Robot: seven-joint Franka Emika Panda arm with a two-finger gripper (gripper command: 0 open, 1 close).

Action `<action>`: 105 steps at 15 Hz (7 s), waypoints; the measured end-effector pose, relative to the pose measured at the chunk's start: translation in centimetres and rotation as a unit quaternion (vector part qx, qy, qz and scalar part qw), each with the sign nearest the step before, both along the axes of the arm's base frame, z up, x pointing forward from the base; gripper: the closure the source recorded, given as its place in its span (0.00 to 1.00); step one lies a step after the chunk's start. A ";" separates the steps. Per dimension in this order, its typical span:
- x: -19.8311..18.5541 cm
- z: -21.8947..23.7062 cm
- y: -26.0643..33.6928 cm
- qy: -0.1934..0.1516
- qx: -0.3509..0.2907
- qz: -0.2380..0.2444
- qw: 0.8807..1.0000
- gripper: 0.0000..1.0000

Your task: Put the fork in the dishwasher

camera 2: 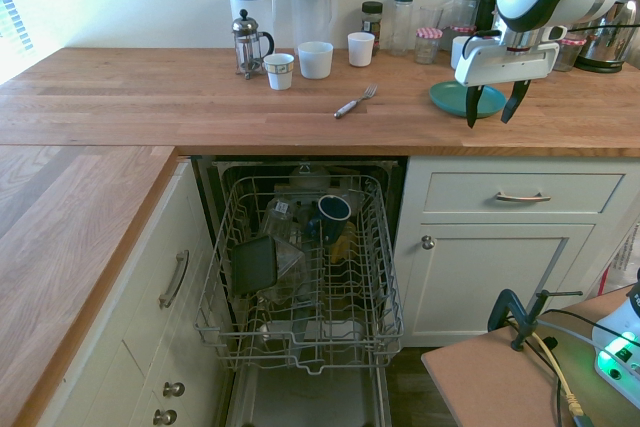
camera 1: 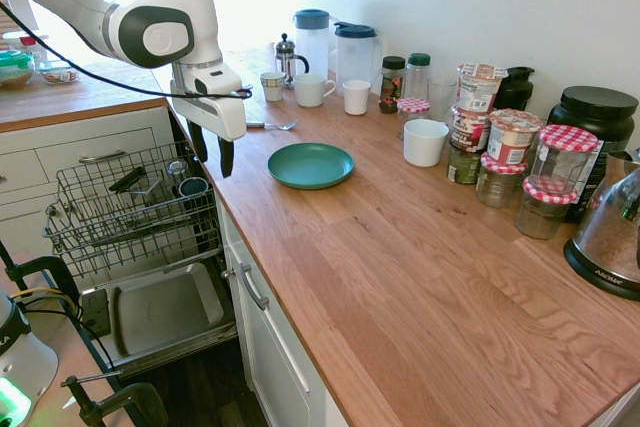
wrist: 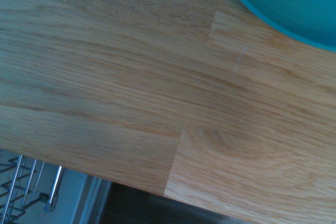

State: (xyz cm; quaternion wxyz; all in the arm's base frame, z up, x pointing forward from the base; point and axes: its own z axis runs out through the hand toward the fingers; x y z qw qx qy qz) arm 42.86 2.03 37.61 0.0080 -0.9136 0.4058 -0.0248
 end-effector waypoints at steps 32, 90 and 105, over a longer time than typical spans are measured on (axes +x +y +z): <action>23.7 2.6 20.7 -0.066 0.006 -0.397 0.915 0.00; 1.4 5.0 32.7 -0.065 -0.033 -0.254 0.964 1.00; -5.6 -6.4 37.0 -0.058 -0.091 -0.170 0.980 1.00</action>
